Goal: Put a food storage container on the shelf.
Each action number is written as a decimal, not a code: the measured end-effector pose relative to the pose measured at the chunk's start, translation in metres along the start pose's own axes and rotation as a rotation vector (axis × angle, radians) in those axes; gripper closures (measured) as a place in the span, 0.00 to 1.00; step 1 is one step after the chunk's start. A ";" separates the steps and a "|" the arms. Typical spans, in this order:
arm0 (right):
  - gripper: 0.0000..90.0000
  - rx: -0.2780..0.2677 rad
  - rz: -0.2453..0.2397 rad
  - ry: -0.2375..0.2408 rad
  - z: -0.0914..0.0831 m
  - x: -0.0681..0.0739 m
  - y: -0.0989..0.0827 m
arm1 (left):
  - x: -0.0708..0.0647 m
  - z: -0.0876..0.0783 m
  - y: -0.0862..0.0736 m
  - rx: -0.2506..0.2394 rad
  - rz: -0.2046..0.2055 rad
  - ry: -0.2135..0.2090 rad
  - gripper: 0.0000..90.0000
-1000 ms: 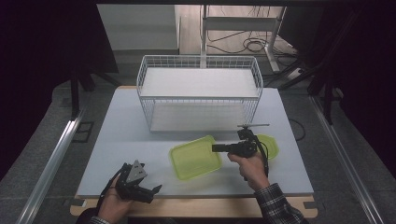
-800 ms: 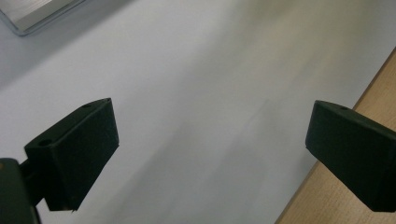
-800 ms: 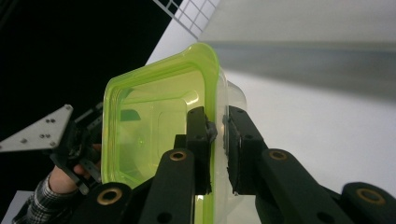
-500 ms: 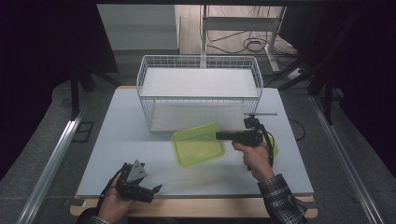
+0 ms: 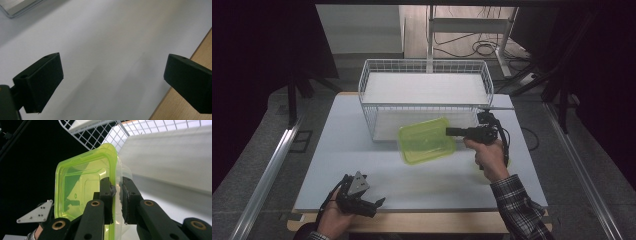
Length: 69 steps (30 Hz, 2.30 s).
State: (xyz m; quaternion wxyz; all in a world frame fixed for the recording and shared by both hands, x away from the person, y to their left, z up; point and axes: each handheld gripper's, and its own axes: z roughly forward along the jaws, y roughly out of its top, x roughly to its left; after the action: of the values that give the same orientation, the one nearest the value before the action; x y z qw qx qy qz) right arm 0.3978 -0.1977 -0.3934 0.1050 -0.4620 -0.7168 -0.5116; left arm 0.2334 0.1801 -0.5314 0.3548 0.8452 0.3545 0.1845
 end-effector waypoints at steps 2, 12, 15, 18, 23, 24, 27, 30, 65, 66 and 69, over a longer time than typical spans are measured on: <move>0.89 -0.003 -0.001 0.003 -0.002 0.002 0.004 | 0.000 0.000 0.000 0.001 0.000 0.000 0.02; 0.89 -0.037 -0.020 0.009 -0.008 0.016 0.026 | 0.000 0.000 0.000 -0.002 0.000 0.002 0.02; 0.89 -0.051 -0.021 0.006 -0.010 0.020 0.034 | 0.000 0.000 0.000 -0.001 0.001 0.001 0.02; 0.89 -0.059 -0.023 0.005 -0.012 0.022 0.040 | 0.000 0.000 0.000 -0.001 0.002 0.001 0.02; 0.89 -0.088 -0.031 -0.008 -0.017 0.028 0.057 | 0.001 0.000 0.000 -0.005 0.000 0.000 0.02; 0.89 -0.093 -0.032 -0.011 -0.017 0.029 0.060 | 0.001 0.000 0.000 -0.006 -0.002 -0.001 0.02; 0.89 -0.104 -0.036 -0.026 -0.019 0.031 0.067 | 0.002 -0.001 0.000 -0.009 -0.009 -0.002 0.02; 0.89 -0.118 -0.034 -0.043 -0.020 0.031 0.074 | 0.003 -0.001 0.000 -0.013 -0.013 -0.004 0.02; 0.89 -0.214 0.008 -0.202 0.011 0.023 0.129 | 0.003 -0.002 -0.001 -0.020 -0.005 -0.010 0.02; 0.89 -0.213 0.007 -0.206 0.012 0.022 0.130 | 0.003 -0.002 -0.001 -0.020 -0.005 -0.010 0.02; 0.89 -0.214 0.008 -0.207 0.015 0.020 0.130 | 0.003 -0.002 -0.001 -0.019 -0.003 -0.011 0.02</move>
State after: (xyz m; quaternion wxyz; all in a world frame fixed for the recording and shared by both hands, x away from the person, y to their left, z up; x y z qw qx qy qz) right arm 0.4919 -0.1672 -0.3046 -0.0172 -0.5235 -0.6635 -0.5343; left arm 0.2341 0.1833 -0.5305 0.3653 0.8421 0.3522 0.1827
